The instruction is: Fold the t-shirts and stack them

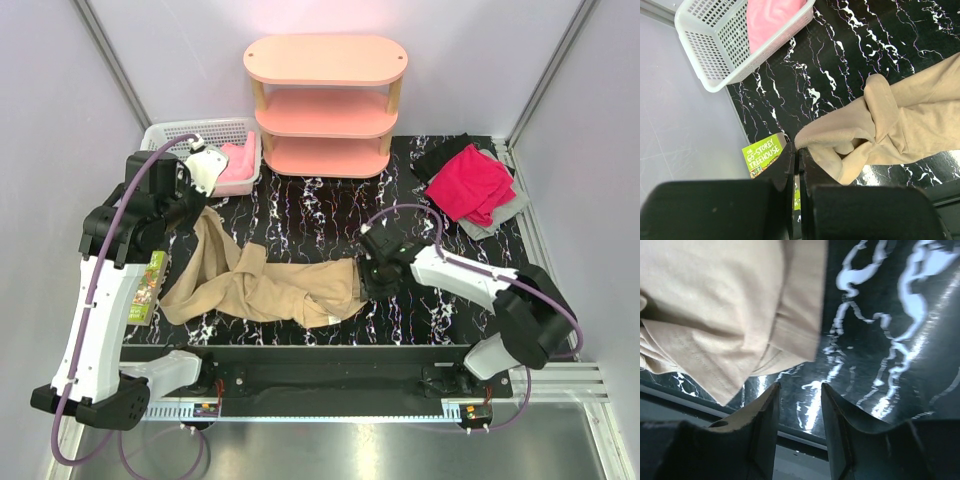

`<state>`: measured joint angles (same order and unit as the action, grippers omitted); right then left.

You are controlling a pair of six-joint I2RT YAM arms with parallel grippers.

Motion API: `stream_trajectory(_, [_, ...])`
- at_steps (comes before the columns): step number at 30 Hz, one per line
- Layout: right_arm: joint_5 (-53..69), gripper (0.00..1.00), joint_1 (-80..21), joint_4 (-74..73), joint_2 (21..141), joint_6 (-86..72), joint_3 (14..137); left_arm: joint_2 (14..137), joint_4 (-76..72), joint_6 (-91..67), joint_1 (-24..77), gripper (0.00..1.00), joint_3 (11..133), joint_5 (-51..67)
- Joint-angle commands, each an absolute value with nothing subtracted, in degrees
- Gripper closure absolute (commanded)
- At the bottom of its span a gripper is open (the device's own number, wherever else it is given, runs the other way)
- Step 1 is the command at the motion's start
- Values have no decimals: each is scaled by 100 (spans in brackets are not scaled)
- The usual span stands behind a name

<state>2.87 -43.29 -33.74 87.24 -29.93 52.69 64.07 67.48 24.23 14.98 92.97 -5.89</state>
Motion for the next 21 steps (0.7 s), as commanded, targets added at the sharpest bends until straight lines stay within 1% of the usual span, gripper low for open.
stream_trajectory(1, [35, 54, -3964, -3428, 8472, -2848, 5159, 6346, 6451, 2452, 1468, 100, 9316, -510])
stream_trajectory(21, [624, 59, -3806, -2540, 9263, -2997, 5168, 6337, 6530, 2408, 1468, 100, 9396, -492])
